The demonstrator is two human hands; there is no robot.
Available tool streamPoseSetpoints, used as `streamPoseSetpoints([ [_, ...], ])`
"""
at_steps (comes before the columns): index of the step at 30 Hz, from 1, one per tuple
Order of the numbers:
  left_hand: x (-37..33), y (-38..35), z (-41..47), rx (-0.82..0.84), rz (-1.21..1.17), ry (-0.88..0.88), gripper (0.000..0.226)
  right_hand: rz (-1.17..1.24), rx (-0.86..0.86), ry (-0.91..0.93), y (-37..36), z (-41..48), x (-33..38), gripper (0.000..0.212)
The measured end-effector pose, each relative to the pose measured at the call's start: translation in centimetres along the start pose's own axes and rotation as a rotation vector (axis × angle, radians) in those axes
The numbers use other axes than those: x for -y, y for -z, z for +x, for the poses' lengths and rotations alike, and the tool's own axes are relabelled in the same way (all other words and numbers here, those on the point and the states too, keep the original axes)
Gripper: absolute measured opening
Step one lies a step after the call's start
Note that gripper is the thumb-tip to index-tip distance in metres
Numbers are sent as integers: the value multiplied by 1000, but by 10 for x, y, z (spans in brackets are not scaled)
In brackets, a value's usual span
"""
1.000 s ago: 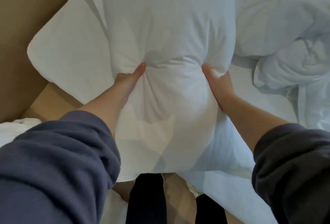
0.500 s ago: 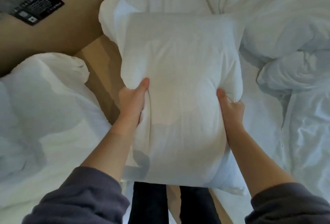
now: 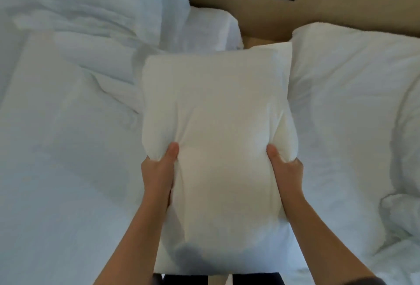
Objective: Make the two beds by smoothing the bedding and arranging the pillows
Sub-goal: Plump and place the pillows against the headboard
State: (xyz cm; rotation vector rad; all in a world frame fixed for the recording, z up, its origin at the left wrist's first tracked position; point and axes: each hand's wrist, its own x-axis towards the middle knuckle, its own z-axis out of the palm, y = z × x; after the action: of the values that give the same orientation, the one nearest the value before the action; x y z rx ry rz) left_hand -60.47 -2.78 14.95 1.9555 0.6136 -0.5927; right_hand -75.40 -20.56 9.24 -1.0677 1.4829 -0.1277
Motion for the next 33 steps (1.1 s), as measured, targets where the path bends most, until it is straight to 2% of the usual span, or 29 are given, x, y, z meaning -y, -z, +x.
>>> streamPoseSetpoints([
  [4, 12, 82, 22, -133, -204, 46, 34, -154, 150, 109, -80, -33, 25, 34],
  [11, 47, 227, 68, -379, -476, 103, 40, -335, 450, 299, -236, -112, 35, 22],
  [14, 55, 273, 92, -463, -560, 107, 41, -399, 519, 392, -303, -135, 39, 23],
  [16, 63, 296, 119, -492, -570, 105, 39, -455, 546, 469, -346, -140, 40, 32],
  [17, 69, 305, 136, -496, -540, 111, 43, -507, 553, 511, -366, -138, 39, 39],
  [19, 85, 313, 173, -486, -374, 166, 64, -699, 528, 594, -402, -125, 32, 55],
  [21, 108, 312, 213, -434, -34, 191, 93, -998, 490, 665, -431, -104, 15, 79],
  [23, 132, 303, 247, -305, 348, 110, 115, -1344, 574, 722, -450, -86, -12, 100],
  [26, 156, 285, 286, -85, 701, -75, 122, -1694, 741, 843, -464, -67, -65, 104],
  [29, 169, 272, 327, -41, 871, -222, 129, -1718, 720, 967, -479, -43, -106, 104],
  [33, 190, 254, 376, -10, 944, -277, 135, -1737, 622, 1087, -498, -3, -138, 101],
])
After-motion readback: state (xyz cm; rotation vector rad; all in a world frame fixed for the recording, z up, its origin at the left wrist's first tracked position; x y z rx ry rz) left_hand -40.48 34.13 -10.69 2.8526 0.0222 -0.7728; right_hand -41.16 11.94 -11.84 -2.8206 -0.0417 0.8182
